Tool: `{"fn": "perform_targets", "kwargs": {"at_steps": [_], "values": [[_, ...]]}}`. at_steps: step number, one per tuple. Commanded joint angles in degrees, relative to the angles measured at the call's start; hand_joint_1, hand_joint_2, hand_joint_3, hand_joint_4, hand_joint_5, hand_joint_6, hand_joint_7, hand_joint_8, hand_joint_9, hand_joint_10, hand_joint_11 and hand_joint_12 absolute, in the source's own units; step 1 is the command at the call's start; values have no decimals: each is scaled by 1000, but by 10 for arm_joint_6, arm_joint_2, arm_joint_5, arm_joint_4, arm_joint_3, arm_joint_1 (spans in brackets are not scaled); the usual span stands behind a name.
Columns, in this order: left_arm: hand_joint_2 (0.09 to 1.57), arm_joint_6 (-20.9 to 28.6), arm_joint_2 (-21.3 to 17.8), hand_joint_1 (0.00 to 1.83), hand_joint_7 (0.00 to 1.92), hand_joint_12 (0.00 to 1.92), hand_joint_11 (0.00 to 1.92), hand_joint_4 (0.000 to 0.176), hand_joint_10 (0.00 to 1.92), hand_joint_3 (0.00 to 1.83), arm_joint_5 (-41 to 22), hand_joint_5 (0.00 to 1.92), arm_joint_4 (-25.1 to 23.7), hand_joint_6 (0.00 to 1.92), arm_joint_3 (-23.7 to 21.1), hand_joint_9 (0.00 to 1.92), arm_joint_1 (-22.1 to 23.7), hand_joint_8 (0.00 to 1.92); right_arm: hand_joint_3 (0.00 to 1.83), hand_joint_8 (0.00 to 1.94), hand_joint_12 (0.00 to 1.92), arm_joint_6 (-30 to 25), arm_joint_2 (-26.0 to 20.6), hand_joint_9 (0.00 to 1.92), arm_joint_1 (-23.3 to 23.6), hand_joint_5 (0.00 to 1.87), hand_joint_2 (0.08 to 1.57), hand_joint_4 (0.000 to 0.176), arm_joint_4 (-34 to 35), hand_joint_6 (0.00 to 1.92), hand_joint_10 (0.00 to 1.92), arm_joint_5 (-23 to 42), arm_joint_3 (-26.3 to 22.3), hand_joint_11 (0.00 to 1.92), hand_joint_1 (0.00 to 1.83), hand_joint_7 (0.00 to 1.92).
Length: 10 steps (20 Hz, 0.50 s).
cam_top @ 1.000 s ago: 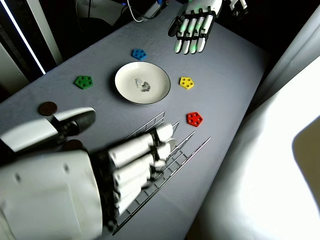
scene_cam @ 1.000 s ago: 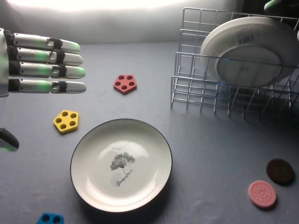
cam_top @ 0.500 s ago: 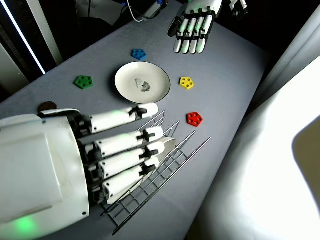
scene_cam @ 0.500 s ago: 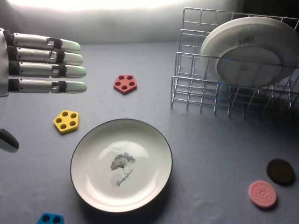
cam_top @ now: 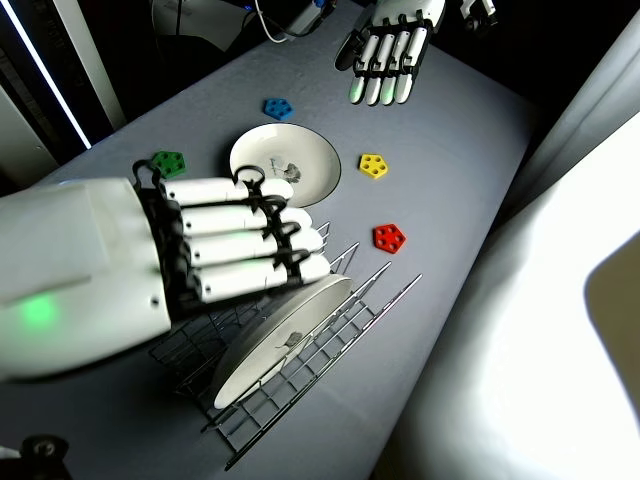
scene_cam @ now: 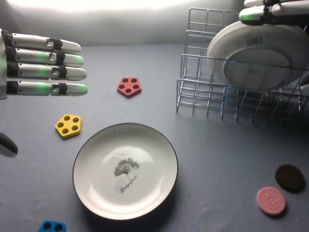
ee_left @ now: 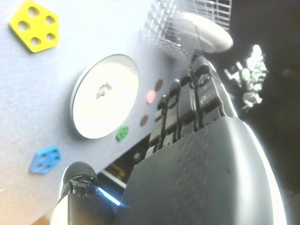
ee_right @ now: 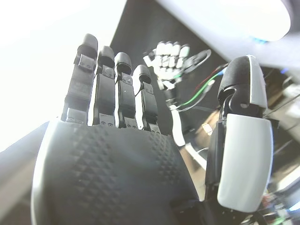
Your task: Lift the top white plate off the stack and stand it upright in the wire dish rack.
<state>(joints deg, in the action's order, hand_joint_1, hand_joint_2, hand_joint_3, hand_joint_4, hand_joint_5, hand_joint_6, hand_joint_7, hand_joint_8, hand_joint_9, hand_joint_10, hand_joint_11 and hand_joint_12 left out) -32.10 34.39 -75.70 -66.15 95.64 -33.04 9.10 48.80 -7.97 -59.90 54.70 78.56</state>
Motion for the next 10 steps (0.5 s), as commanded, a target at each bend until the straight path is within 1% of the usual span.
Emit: {"fn": "perform_targets", "kwargs": {"at_steps": [1, 2, 4, 6, 8, 9, 10], "values": [[974, -3, -6, 39, 75, 123, 64, 0, 3, 0, -37, 40, 53, 4, -1, 80, 12, 5, 0, 1, 0, 6, -9, 156, 0, 102, 948, 17, 39, 0, 0, 33, -1, 223, 738, 134], [974, -3, -6, 54, 70, 121, 60, 0, 0, 0, -36, 37, 53, 2, -1, 74, 12, 2, 0, 1, 0, 6, -7, 151, -2, 92, 948, 13, 37, 0, 0, 29, -5, 219, 730, 133], [969, -3, -6, 27, 78, 124, 64, 0, 3, 0, -36, 39, 55, 2, -2, 83, 12, 4, 2, 0, 8, 6, -6, 138, -2, 86, 957, 4, 24, 0, 1, 19, -17, 221, 708, 118], [961, -3, -6, 3, 77, 124, 62, 0, 3, 0, -35, 45, 55, 5, -1, 84, 12, 3, 5, 0, 8, 6, -4, 103, -2, 44, 967, 0, 12, 0, 0, 18, -28, 220, 702, 63], [963, -3, -6, 33, 93, 129, 74, 0, 8, 0, -35, 62, 55, 9, -2, 99, 12, 8, 16, 0, 2, 20, -3, 74, -2, 5, 999, 0, 3, 0, 0, 18, -39, 189, 589, 28], [964, -3, -6, 60, 88, 129, 72, 0, 7, 0, -35, 53, 56, 4, -2, 101, 12, 4, 3, 13, 7, 31, -3, 96, -2, 32, 979, 0, -4, 10, 9, 18, -47, 197, 658, 65], [971, -3, -6, 32, 69, 125, 62, 0, 1, 2, -36, 32, 56, 0, -3, 82, 12, 0, 6, 8, 2, 33, -3, 88, -2, 20, 987, 0, -9, 4, 4, 18, -51, 186, 629, 57]]}}
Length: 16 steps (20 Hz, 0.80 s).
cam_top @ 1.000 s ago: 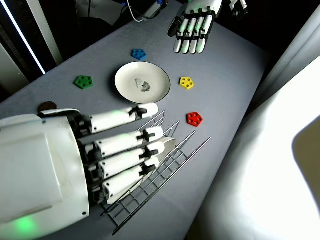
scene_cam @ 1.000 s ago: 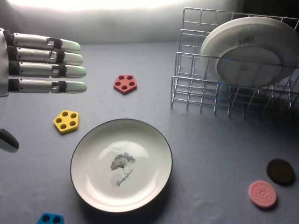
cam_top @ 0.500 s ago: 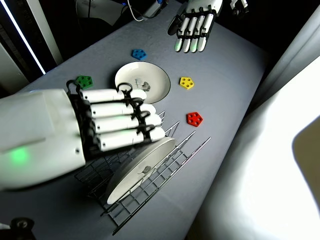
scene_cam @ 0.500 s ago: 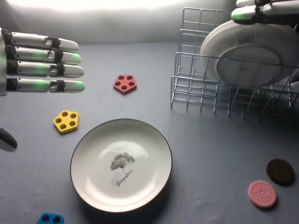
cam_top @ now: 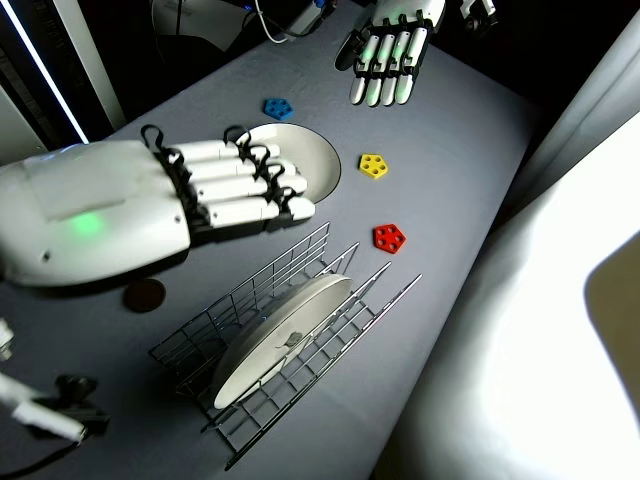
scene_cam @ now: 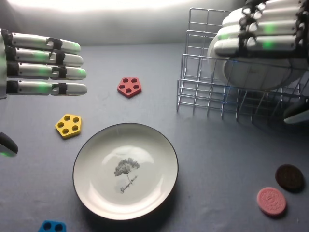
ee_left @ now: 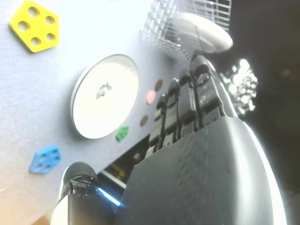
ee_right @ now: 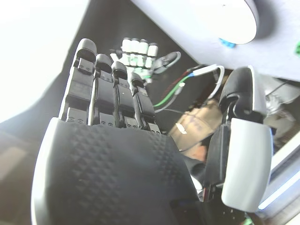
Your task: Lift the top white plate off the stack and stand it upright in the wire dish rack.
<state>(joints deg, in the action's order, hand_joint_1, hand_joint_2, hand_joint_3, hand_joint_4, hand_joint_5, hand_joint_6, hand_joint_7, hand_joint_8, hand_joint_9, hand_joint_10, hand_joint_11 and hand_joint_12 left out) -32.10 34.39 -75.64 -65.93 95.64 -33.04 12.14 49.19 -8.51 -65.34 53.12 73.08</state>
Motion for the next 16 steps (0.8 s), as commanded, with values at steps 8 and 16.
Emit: {"fn": "perform_targets", "kwargs": {"at_steps": [8, 16], "values": [[965, 0, -7, 43, 71, 132, 69, 0, 0, 0, -25, 47, 56, 4, -18, 76, 12, 1, 0, 0, 11, 3, -11, 101, 15, 63, 942, 0, 17, 1, 0, 33, -29, 195, 685, 104], [969, 0, -9, 25, 68, 133, 58, 0, 8, 0, -21, 37, 68, 9, -15, 77, 12, 8, 3, 2, 13, 3, -12, 105, 18, 31, 954, 0, -11, 1, 1, 33, -46, 198, 599, 102]]}}
